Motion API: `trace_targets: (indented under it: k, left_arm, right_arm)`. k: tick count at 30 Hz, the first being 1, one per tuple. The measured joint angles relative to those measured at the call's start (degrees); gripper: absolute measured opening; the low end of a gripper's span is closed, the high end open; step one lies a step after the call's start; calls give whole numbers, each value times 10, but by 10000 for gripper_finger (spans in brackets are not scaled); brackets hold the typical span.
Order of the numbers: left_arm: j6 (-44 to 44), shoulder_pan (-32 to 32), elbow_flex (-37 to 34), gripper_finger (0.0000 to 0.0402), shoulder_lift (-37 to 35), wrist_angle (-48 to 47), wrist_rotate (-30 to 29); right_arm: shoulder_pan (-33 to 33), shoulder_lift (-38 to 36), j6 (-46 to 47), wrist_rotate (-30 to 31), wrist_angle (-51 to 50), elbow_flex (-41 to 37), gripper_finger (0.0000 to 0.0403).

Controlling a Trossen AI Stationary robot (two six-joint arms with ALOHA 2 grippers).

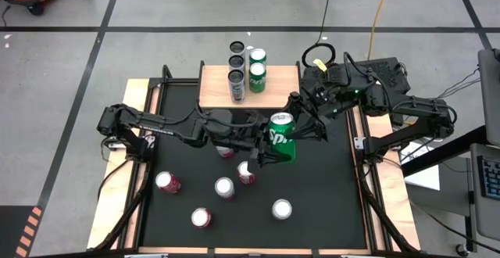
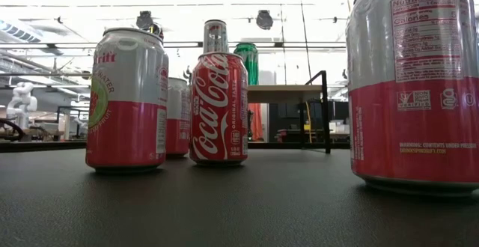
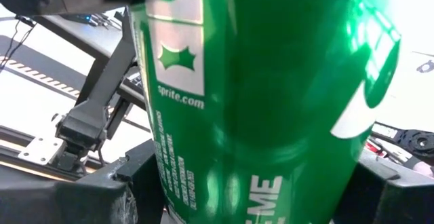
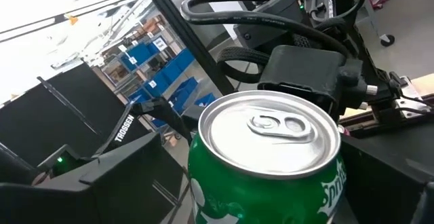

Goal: Place canned beverage on shelf
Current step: Put the green soda can aligned with the other green soda can on the shelf

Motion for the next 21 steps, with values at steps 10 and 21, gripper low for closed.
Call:
trace_targets:
  k: [10,21]
  left_arm:
    - [-1,0,0,295,0,0,-19]
    - [-1,0,0,295,0,-6,-19]
  right_arm:
    - [0,0,-15,15,-21,0,370]
    - [-1,1,-12,19,-25,0,285]
